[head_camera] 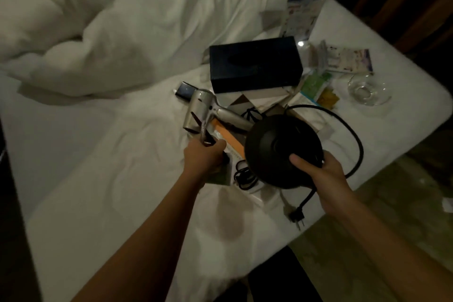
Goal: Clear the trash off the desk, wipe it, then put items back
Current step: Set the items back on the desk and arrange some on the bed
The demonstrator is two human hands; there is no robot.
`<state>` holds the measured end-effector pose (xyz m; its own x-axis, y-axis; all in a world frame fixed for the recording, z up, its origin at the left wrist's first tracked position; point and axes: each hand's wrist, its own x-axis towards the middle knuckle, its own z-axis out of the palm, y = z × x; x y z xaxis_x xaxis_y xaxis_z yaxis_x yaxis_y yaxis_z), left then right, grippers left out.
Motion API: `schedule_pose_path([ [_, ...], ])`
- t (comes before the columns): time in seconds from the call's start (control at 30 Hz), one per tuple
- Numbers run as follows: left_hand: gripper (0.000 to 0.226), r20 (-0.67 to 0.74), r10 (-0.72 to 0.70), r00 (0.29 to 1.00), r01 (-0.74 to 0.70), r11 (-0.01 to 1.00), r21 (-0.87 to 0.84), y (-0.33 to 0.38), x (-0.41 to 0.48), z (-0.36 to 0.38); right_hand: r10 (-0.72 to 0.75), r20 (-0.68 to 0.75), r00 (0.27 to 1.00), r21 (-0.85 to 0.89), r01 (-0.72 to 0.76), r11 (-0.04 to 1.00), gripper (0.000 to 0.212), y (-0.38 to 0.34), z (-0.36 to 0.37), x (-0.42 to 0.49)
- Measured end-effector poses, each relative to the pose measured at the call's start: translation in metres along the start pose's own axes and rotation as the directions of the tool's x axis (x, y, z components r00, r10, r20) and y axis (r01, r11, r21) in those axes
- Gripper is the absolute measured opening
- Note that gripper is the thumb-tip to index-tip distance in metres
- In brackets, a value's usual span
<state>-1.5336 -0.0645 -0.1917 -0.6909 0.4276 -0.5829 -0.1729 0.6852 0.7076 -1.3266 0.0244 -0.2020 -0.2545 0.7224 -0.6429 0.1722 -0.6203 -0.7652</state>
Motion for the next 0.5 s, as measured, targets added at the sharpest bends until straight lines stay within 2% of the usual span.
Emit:
schedule_pose_path([
  [0.1, 0.009, 0.000, 0.047, 0.999, -0.047, 0.998, 0.047, 0.008, -0.027, -0.018, -0.063, -0.014, 0.998, 0.046, 0.064, 0.997, 0.064, -0.013, 0.005, -0.031],
  [0.2, 0.012, 0.065, 0.125, 0.990, -0.132, 0.983, 0.128, 0.026, -0.059, -0.036, -0.128, -0.065, 0.990, 0.097, 0.134, 0.986, 0.071, -0.034, 0.004, -0.073],
  [0.33, 0.007, 0.192, 0.233, 0.953, -0.263, 0.952, 0.153, 0.062, -0.115, -0.048, -0.194, -0.153, 0.969, 0.179, 0.220, 0.959, 0.049, -0.065, -0.005, -0.136],
  [0.5, 0.020, 0.306, 0.307, 0.901, -0.376, 0.906, 0.197, 0.096, -0.167, -0.047, -0.244, -0.234, 0.941, 0.205, 0.293, 0.934, 0.057, -0.079, -0.029, -0.207],
])
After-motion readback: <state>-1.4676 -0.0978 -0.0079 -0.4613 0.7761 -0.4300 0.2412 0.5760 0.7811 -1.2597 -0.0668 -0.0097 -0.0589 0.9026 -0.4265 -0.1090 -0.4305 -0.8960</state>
